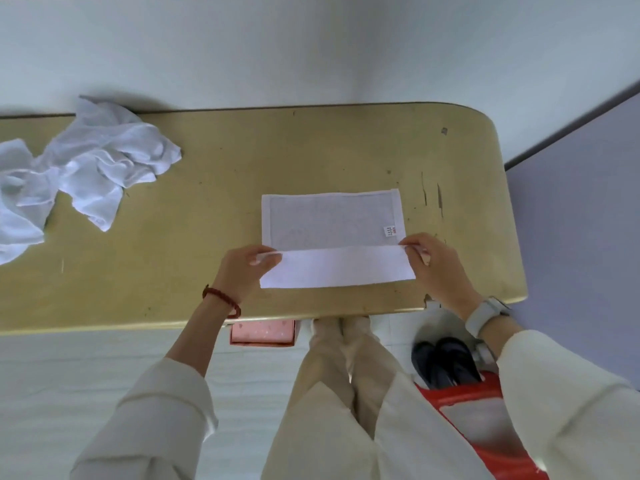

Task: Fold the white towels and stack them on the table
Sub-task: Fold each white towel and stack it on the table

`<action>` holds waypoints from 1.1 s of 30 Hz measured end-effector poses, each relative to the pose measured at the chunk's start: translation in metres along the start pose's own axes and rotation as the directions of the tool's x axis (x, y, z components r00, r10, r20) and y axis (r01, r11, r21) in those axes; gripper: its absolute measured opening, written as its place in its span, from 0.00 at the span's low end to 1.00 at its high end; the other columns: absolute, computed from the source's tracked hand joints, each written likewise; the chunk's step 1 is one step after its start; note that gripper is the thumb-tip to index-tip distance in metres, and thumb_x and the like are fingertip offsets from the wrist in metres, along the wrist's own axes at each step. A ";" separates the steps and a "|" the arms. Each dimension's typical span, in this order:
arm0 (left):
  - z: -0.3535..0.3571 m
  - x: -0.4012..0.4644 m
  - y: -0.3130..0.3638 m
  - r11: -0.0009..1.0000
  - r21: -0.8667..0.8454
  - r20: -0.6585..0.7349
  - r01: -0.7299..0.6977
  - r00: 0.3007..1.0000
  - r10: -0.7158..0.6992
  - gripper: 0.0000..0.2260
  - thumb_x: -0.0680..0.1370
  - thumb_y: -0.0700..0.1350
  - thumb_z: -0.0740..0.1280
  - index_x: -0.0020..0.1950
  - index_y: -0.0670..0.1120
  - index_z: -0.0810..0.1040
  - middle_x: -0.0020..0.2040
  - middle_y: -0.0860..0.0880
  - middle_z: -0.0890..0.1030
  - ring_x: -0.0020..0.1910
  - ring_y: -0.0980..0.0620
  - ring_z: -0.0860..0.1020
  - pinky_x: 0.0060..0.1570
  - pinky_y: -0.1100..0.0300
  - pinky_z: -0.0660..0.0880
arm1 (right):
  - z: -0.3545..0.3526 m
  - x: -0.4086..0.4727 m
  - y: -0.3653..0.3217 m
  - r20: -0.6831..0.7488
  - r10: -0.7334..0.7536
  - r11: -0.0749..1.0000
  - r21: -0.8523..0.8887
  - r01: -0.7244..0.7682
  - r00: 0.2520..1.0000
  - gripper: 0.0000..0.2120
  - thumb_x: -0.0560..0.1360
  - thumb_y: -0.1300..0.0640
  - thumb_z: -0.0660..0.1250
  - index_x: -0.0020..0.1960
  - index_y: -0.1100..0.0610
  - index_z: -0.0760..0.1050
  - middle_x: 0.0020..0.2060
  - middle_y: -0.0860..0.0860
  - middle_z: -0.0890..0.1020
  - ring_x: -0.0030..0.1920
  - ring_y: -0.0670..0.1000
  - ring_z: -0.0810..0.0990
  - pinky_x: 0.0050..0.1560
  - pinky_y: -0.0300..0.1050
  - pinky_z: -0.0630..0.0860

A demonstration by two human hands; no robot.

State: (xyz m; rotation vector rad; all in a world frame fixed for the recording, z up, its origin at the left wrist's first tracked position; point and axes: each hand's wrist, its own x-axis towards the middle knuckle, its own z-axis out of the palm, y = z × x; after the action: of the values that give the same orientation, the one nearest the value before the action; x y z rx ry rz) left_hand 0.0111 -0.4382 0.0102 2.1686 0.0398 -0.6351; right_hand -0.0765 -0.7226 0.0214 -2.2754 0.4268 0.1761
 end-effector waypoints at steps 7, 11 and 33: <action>0.003 0.049 0.018 0.967 -0.253 -0.161 0.025 0.985 -0.068 0.07 0.78 0.42 0.63 0.41 0.49 0.77 0.36 0.54 0.76 0.35 0.61 0.73 0.37 0.67 0.70 | 0.006 0.060 -0.008 -0.175 -0.001 0.994 0.104 0.019 0.985 0.08 0.76 0.67 0.59 0.50 0.62 0.76 0.40 0.53 0.79 0.37 0.52 0.75 0.39 0.28 0.69; 0.013 0.071 0.014 0.981 -0.193 -0.251 0.010 0.966 -0.059 0.07 0.78 0.44 0.62 0.43 0.45 0.77 0.33 0.51 0.71 0.32 0.56 0.67 0.33 0.67 0.65 | 0.016 0.084 -0.001 -0.214 0.027 0.993 0.114 -0.003 0.976 0.08 0.76 0.66 0.59 0.50 0.62 0.76 0.36 0.44 0.75 0.33 0.46 0.71 0.33 0.30 0.67; 0.052 0.101 0.006 0.741 0.604 -0.285 -0.294 0.789 0.545 0.09 0.74 0.45 0.62 0.48 0.48 0.82 0.50 0.48 0.80 0.54 0.47 0.68 0.54 0.54 0.62 | 0.067 0.112 -0.004 -0.213 -0.452 0.823 -0.474 0.313 0.866 0.11 0.72 0.59 0.59 0.46 0.56 0.79 0.42 0.53 0.79 0.42 0.55 0.74 0.42 0.47 0.68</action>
State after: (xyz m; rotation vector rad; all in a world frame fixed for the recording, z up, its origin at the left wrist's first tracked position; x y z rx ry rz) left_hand 0.0784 -0.4997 -0.0579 2.6920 -0.4448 0.1746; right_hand 0.0305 -0.6979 -0.0499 -2.7838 0.0707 -0.3489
